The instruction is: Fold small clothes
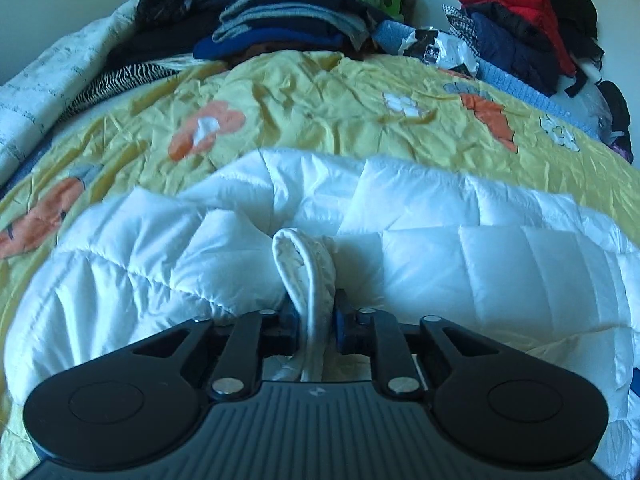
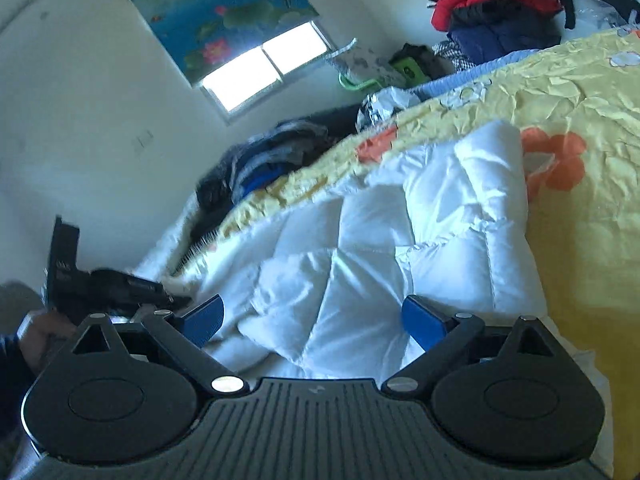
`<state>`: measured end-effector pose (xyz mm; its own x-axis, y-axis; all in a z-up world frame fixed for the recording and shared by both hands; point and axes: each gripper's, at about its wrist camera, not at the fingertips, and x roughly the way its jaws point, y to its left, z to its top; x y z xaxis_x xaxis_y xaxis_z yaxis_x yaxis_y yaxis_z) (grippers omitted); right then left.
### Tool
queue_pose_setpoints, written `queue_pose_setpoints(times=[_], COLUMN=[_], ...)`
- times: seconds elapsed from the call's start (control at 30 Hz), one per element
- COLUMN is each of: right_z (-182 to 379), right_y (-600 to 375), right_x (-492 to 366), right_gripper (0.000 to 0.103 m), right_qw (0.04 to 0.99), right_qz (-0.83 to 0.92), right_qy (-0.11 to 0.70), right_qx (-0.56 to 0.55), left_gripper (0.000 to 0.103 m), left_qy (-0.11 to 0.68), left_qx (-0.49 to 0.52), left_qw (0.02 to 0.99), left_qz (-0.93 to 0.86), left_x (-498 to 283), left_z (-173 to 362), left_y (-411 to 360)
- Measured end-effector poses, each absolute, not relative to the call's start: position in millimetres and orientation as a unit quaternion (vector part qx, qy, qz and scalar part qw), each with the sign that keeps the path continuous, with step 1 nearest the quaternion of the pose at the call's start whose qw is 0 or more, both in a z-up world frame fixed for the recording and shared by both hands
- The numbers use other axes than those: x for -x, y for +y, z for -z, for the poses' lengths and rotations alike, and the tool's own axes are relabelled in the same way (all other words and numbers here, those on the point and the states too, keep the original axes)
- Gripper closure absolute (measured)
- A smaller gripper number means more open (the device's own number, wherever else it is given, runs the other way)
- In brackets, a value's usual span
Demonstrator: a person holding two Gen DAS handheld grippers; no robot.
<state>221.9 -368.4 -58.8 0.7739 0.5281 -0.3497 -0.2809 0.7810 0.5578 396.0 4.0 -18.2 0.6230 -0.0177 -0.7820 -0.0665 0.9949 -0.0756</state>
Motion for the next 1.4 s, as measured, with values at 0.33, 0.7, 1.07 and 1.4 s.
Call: queue_pose_setpoints(times=[0.33,0.7,1.07,1.4], right_z=[62.5,62.7,64.0,65.8], right_y=[-366.8,-364.3,-364.8,-366.2], right_x=[-225.9,-226.0,-228.0,-228.3], right_gripper=[0.003,0.0,0.0,0.0], right_qw=[0.905,0.906,0.904,0.901], right_qz=[-0.219,-0.22,-0.225,-0.226], right_qy=[0.268,0.269,0.269,0.267], right_qx=[-0.248,-0.242,-0.246,-0.256], left_gripper=[0.045,0.028,0.025,0.023], left_qy=[0.32,0.271,0.373,0.253], left_qx=[-0.007,-0.115,-0.01,0.207], left_qw=[0.936,0.953,0.927,0.944], left_qz=[-0.146,-0.07,-0.032,-0.051], left_x=[-357.9,-356.9,-385.1,-306.8], left_z=[-38.8,7.4,51.5,-31.5], left_y=[-4.1,-77.2,-47.4,69.5])
